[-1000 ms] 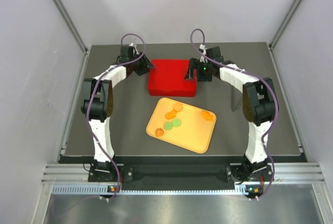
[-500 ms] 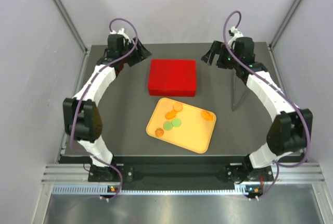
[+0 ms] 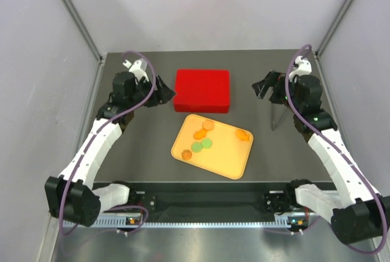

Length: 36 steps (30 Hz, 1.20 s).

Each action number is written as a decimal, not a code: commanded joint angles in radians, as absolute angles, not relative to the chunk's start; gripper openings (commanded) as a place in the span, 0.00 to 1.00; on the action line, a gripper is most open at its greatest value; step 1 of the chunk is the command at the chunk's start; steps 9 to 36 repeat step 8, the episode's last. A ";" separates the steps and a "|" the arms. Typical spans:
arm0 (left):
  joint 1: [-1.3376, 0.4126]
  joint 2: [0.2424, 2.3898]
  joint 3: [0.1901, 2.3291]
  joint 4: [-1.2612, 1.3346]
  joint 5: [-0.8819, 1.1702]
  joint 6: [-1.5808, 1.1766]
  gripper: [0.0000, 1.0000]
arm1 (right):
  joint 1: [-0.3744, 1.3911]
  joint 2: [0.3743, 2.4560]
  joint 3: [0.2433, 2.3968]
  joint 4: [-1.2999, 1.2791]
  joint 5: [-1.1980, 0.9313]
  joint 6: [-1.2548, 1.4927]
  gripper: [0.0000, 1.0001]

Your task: Pack the cookies

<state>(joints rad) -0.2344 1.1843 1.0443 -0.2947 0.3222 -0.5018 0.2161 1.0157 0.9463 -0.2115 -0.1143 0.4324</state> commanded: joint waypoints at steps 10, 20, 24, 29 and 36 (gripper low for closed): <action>-0.230 1.124 1.023 -0.305 0.382 -0.411 0.77 | 0.221 0.950 0.927 -0.206 -0.065 0.413 1.00; -0.230 1.124 1.023 -0.305 0.382 -0.411 0.77 | 0.221 0.950 0.927 -0.206 -0.065 0.413 1.00; -0.230 1.124 1.023 -0.305 0.382 -0.411 0.77 | 0.221 0.950 0.927 -0.206 -0.065 0.413 1.00; -0.230 1.124 1.023 -0.305 0.382 -0.411 0.77 | 0.221 0.950 0.927 -0.206 -0.065 0.413 1.00; -0.230 1.124 1.023 -0.305 0.382 -0.411 0.77 | 0.221 0.950 0.927 -0.206 -0.065 0.413 1.00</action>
